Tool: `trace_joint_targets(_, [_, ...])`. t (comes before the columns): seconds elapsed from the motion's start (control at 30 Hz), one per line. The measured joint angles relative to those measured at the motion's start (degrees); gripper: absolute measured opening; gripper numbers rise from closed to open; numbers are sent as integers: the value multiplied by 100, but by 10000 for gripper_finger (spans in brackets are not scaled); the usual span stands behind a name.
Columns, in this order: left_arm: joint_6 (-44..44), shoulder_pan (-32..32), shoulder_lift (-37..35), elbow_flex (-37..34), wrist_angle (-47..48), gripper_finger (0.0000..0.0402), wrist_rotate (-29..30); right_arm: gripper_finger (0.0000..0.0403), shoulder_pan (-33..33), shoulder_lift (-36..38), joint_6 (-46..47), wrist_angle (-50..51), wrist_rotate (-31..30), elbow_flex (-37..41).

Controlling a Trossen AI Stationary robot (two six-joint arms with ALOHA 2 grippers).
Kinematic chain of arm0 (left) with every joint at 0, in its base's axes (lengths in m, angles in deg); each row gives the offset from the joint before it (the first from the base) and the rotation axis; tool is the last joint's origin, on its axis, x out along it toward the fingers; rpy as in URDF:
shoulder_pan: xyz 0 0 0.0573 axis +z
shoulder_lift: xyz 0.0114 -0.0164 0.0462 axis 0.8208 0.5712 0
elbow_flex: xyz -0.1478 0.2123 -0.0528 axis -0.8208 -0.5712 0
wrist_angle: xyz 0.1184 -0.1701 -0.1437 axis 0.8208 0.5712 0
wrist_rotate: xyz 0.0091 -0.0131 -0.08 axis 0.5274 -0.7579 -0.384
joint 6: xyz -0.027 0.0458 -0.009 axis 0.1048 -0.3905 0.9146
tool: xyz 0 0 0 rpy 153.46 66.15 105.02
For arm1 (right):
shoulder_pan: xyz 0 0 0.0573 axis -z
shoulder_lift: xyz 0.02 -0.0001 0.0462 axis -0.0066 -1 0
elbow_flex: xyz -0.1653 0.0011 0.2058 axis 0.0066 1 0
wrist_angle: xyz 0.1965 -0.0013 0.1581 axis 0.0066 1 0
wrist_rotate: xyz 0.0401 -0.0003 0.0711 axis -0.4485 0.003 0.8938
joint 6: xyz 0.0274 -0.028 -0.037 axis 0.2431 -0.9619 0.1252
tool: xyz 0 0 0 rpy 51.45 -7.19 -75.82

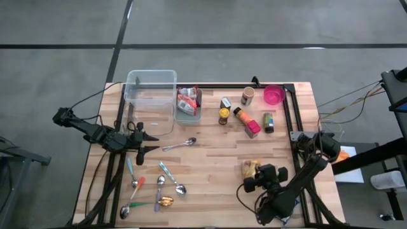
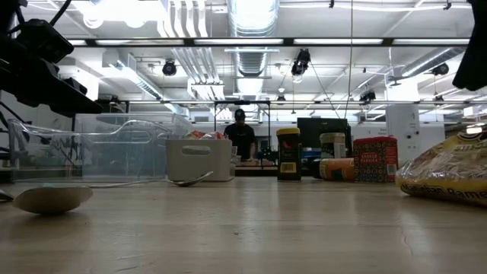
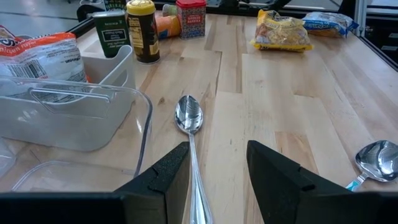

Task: Pick & Place Food Item
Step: Put the yellow noodle pack into the gray bin

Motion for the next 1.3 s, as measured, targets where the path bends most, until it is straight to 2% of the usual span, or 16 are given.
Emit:
trace_joint_targets(0.23, [-1,0,1,0,2,164,1,163,31,254,44,150,7,68])
trace_joint_targets(0.37, [-1,0,1,0,1,164,2,194,116,269,66,145,134,79])
trace_joint_targets(0.5, [0,0,1,0,0,164,2,199,237,272,133,143,515,162])
trace_joint_targets(0.9, [-1,0,1,0,1,164,0,200,441,407,171,131,545,593])
trace_joint_targets(1.07, [-1,1,1,0,1,163,2,200,463,398,176,-165,516,820])
trace_joint_targets(1.13, [-1,1,1,0,0,163,0,200,461,391,174,-350,248,906])
trace_joint_targets(1.23, [1,-1,1,0,2,163,0,200,429,391,155,-524,-625,974])
trace_joint_targets(1.3, [0,1,1,0,1,163,2,200,390,391,214,-492,-911,1012])
